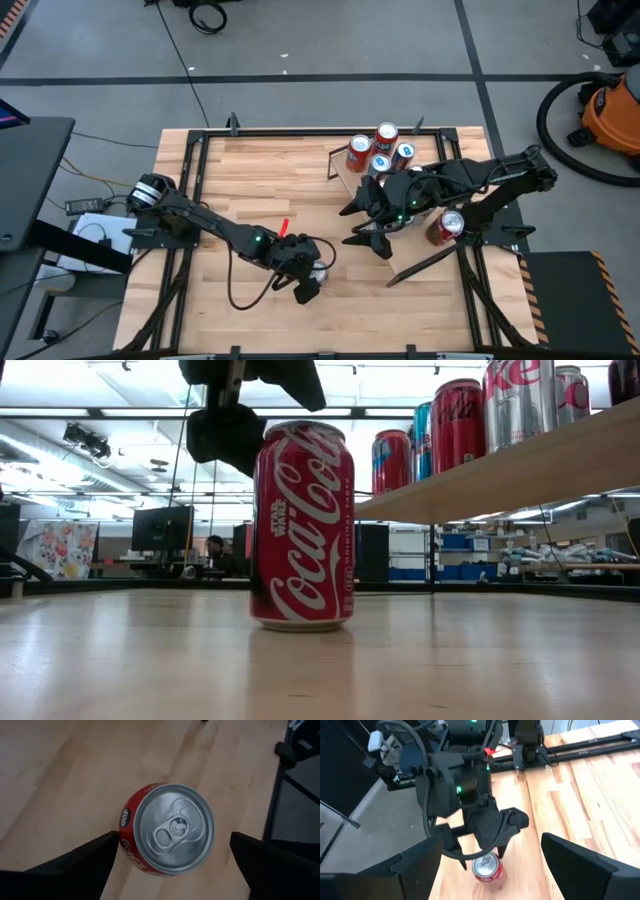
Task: Place canned beverage on shelf
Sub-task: Put the red soda can aligned with the other red soda can on the shelf
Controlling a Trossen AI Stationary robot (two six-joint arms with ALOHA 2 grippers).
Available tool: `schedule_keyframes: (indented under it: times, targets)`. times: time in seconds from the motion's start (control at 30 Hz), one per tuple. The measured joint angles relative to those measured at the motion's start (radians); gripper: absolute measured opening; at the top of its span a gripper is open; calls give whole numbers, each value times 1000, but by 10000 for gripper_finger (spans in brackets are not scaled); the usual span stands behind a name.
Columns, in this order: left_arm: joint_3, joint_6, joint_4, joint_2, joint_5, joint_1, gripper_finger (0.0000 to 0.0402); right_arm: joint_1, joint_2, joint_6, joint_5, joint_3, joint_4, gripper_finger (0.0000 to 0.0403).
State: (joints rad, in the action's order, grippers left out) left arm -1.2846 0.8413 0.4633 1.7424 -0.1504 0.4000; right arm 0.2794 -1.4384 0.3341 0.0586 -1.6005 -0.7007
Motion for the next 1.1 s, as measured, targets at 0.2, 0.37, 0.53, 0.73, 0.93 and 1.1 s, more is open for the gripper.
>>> schedule_keyframes:
  times: [0.2, 0.37, 0.53, 0.73, 0.93, 1.1]
  targets:
    - [0, 0, -51, -15, 72, 3, 396, 6, 0, -3, -28, 0, -17, 348]
    - [-1, -10, -70, -18, 87, 8, 396, 7, 0, -20, -37, 0, -20, 348]
    - [0, -2, 43, -36, 110, 8, 396, 26, -12, -22, -84, 0, -43, 348]
    - [0, 7, 136, -131, 4, 31, 396, 76, -81, -23, -88, 0, -82, 348]
    - [-1, 4, 227, -211, -124, 70, 395, 105, -159, 4, -87, 0, -64, 348]
    - [-1, 13, 295, -267, -203, 102, 395, 134, -214, 33, -78, 0, -12, 348]
